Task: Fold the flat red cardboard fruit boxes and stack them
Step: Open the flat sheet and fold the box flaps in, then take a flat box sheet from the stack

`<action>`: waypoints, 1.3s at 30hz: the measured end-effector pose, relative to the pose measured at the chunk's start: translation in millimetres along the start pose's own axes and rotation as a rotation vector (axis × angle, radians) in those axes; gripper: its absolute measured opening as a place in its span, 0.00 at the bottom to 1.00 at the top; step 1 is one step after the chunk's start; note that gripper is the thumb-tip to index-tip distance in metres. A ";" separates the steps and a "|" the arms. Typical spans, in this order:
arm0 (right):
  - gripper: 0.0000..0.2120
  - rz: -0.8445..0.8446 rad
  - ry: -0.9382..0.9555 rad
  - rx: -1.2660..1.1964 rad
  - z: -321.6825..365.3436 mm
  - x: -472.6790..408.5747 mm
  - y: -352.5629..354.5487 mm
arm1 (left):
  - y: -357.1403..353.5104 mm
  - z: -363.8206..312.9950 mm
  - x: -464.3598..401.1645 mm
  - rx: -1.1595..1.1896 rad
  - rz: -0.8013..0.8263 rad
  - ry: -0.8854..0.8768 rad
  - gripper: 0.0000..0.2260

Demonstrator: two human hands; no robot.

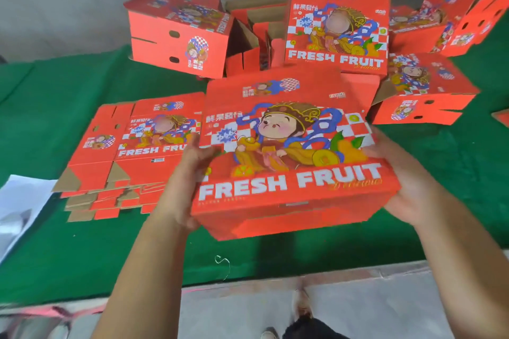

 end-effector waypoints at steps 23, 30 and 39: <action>0.07 -0.416 0.039 0.551 -58.3 -11.2 111.3 | -112.2 101.1 -34.7 -0.093 0.182 -0.088 0.24; 0.16 -0.261 0.085 0.708 -29.0 -47.5 159.9 | -157.3 121.2 -76.0 -0.143 0.078 -0.095 0.30; 0.10 -0.182 0.224 0.313 63.3 -115.2 175.1 | -180.4 43.1 -98.8 -0.092 -0.062 -0.456 0.14</action>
Point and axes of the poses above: each hand's wrist, its own x-axis away from the middle knuckle, its own y-axis out of the back of the hand, z = x × y, the point moved 8 cm from there along -x, towards the middle knuckle, and after that the axes turned 12 degrees about x, right-handed, at the moved point
